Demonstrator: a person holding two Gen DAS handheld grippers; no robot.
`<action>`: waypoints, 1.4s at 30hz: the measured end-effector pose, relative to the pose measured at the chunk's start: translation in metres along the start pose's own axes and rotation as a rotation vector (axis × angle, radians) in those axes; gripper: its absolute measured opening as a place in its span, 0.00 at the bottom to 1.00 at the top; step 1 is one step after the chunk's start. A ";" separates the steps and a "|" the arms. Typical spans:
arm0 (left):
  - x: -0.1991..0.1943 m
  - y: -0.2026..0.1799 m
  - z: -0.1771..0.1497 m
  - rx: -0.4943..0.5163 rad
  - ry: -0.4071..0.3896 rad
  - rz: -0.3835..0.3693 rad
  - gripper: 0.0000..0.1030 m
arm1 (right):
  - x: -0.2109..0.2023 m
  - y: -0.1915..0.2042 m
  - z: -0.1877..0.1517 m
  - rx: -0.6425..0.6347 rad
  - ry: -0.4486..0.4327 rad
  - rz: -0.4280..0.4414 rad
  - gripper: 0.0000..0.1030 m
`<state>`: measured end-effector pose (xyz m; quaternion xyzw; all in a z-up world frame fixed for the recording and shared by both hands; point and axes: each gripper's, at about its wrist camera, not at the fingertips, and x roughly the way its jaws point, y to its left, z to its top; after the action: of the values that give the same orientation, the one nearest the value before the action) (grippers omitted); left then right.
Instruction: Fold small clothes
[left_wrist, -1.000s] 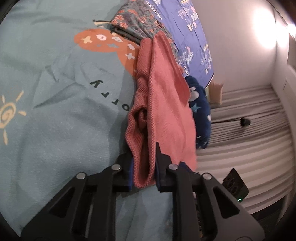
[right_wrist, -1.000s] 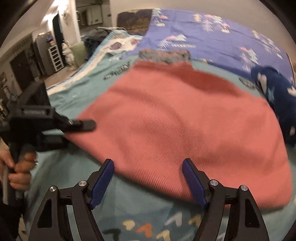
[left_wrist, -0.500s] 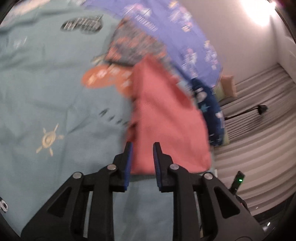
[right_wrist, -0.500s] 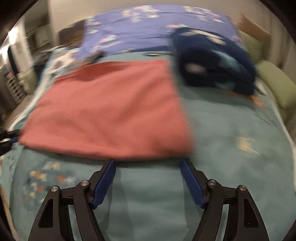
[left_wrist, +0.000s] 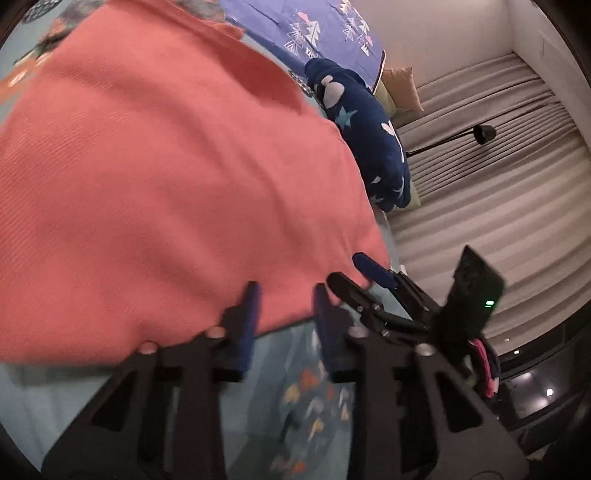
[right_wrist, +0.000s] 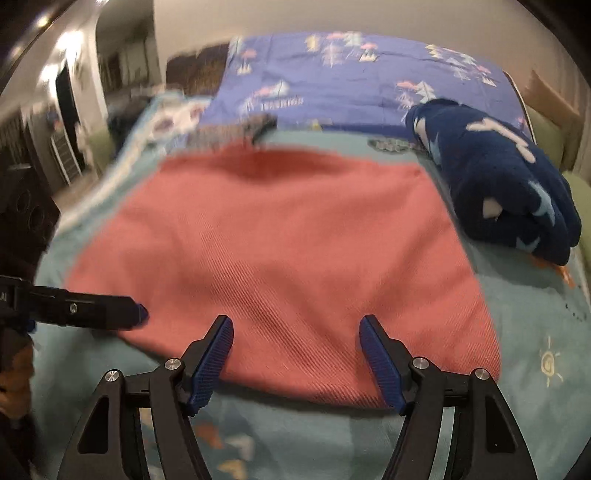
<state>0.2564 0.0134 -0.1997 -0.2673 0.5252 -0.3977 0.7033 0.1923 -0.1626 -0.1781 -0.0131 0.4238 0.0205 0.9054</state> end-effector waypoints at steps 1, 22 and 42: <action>-0.009 0.008 -0.002 -0.034 -0.004 -0.015 0.26 | -0.004 -0.004 -0.002 0.009 -0.007 0.015 0.70; -0.041 -0.041 0.033 0.115 -0.114 0.115 0.65 | 0.004 -0.027 0.054 0.060 0.052 0.044 0.79; -0.083 0.037 -0.035 -0.041 -0.149 0.026 0.64 | -0.006 0.002 0.024 0.146 0.089 0.284 0.81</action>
<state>0.2224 0.1046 -0.1965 -0.3037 0.4829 -0.3565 0.7399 0.2068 -0.1594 -0.1585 0.1119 0.4612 0.1166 0.8724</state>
